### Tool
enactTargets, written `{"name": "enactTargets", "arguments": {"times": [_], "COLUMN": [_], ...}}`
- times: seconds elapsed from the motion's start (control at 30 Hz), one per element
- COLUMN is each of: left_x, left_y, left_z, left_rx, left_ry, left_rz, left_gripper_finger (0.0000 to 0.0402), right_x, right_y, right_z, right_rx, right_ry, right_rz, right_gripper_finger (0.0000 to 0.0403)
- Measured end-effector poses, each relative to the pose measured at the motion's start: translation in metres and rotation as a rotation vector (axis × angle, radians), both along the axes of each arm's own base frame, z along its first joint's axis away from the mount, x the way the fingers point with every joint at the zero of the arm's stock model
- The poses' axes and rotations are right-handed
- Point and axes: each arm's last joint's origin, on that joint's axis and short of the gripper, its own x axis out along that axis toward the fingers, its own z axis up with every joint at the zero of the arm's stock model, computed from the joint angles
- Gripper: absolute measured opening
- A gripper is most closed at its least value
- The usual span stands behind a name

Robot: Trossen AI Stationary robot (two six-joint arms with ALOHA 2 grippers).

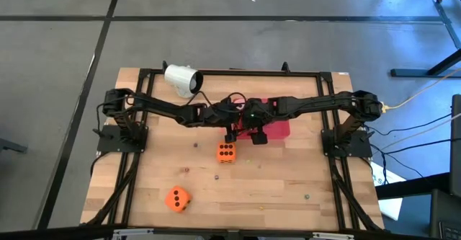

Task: Pick & Place Dice
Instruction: Put the big red dice into the red bin

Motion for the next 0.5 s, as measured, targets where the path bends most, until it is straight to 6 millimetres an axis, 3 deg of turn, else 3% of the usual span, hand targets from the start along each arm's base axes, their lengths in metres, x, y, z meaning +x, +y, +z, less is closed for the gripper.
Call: {"name": "enactTargets", "arguments": {"times": [0.5], "left_x": [-0.004], "left_y": [0.013], "left_z": [-0.006], "left_rx": [-0.048], "left_ry": [0.057], "left_rz": [0.066], "left_gripper_finger": [0.0347], "right_x": [0.001], "right_y": [0.0], "right_z": [0.0], "right_rx": [-0.025], "right_ry": [-0.007], "right_rz": [0.051], "right_gripper_finger": [0.0371]}}
